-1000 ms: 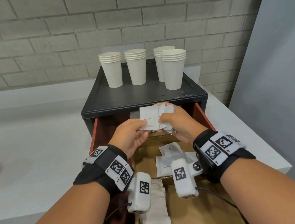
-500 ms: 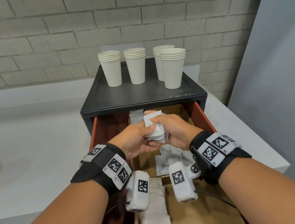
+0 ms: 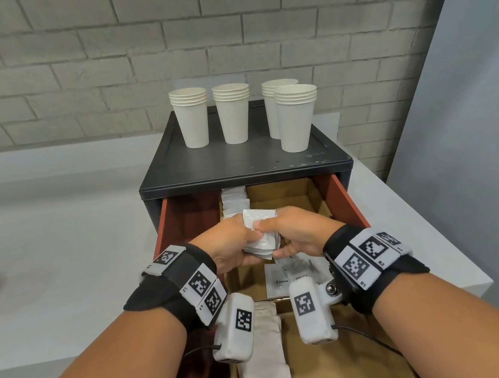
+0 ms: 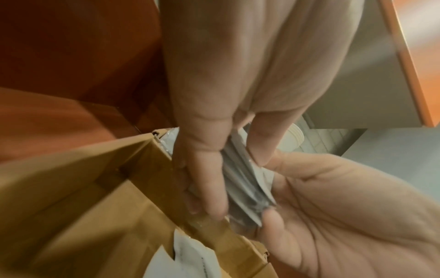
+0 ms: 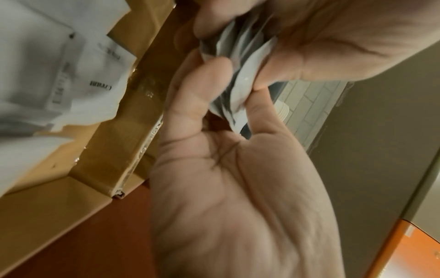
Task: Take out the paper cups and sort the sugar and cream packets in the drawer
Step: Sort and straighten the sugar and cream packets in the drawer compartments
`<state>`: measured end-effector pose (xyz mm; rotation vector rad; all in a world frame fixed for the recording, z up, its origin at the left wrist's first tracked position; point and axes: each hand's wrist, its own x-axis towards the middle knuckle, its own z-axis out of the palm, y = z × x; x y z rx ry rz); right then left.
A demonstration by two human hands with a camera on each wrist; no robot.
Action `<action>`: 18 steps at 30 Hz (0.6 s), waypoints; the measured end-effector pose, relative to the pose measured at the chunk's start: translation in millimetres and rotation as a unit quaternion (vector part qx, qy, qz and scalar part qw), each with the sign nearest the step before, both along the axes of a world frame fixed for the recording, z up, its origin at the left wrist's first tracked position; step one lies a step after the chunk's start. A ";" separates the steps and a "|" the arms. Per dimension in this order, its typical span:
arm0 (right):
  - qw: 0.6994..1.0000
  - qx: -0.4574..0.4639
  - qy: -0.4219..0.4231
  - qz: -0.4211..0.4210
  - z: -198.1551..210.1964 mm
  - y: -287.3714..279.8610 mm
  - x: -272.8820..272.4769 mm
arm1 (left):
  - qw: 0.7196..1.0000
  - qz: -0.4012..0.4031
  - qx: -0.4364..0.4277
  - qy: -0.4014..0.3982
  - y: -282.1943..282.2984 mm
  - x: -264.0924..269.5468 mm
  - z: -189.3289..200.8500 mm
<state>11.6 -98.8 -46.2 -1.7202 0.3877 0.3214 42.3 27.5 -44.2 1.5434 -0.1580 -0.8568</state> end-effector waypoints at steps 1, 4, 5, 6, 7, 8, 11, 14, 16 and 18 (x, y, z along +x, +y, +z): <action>1.000 0.008 0.005 0.003 -0.6 -0.3 -0.1 | 1.000 -0.007 0.011 -0.001 -0.9 -0.5 -1.6; 0.999 0.020 0.023 0.027 -1.7 -1.2 -0.9 | 0.999 -0.003 0.033 0.001 -2.3 0.9 -7.1; 0.999 0.015 0.029 0.035 -2.4 -2.2 -0.9 | 0.999 -0.005 0.039 0.005 -2.1 1.7 -8.1; 0.999 0.005 0.034 0.039 -3.0 -3.3 -0.7 | 0.999 -0.014 0.045 0.009 -1.5 1.8 -8.4; 0.998 -0.008 0.038 0.040 -3.6 -4.7 0.0 | 0.998 -0.023 0.049 0.013 -0.9 2.1 -8.4; 0.998 -0.022 0.039 0.038 -3.7 -5.9 0.5 | 0.998 -0.028 0.053 0.014 -0.9 1.3 -6.2; 0.998 -0.053 0.033 0.021 -5.3 -8.2 3.1 | 0.997 0.045 0.067 -0.001 1.8 2.1 4.3; 0.993 -0.115 0.014 0.018 -10.1 -5.3 5.2 | 0.975 0.212 0.072 -0.008 10.8 16.2 5.4; 0.981 -0.191 -0.001 0.043 -15.2 -0.3 8.0 | 0.963 0.258 0.082 -0.003 16.1 20.3 2.0; 0.966 -0.247 -0.010 0.075 -20.7 9.7 10.5 | 0.968 0.238 0.068 0.029 12.5 22.8 -6.4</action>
